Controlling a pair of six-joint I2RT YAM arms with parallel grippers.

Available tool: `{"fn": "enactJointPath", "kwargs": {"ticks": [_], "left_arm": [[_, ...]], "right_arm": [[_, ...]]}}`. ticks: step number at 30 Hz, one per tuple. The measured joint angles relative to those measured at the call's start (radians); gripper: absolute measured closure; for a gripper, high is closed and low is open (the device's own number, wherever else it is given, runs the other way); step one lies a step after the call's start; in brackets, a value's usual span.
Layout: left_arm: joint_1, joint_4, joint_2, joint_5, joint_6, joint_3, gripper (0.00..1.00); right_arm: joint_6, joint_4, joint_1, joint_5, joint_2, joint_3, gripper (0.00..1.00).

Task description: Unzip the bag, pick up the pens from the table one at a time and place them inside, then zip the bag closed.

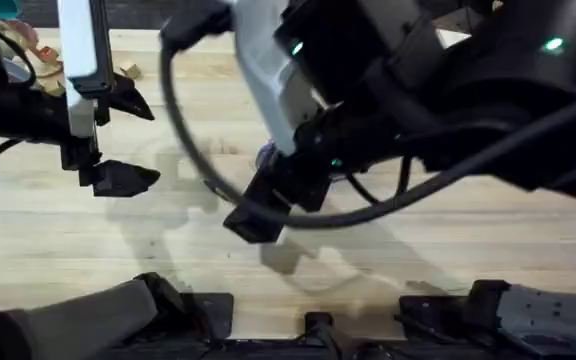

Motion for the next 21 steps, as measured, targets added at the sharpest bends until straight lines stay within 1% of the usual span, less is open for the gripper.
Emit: {"fn": "enactJointPath", "kwargs": {"ticks": [6, 11, 15, 21], "left_arm": [[0.0, 0.0, 0.0, -0.003, 0.001, 0.0, 0.008], [0.0, 0.003, 0.0, 0.022, 0.007, 0.0, 0.007], [0.0, 0.003, 0.0, 0.035, 0.008, 0.0, 0.007], [0.0, 0.003, 0.0, 0.042, 0.008, 0.0, 0.007]], "right_arm": [[0.01, 0.007, 0.057, 0.016, 0.022, 0.0, 0.003], [0.031, 0.038, 0.079, 0.017, 0.041, 0.0, 0.003], [0.079, 0.074, 0.094, 0.048, 0.115, 0.0, 0.003], [0.105, 0.149, 0.126, 0.108, 0.217, 0.0, 0.003]]}}
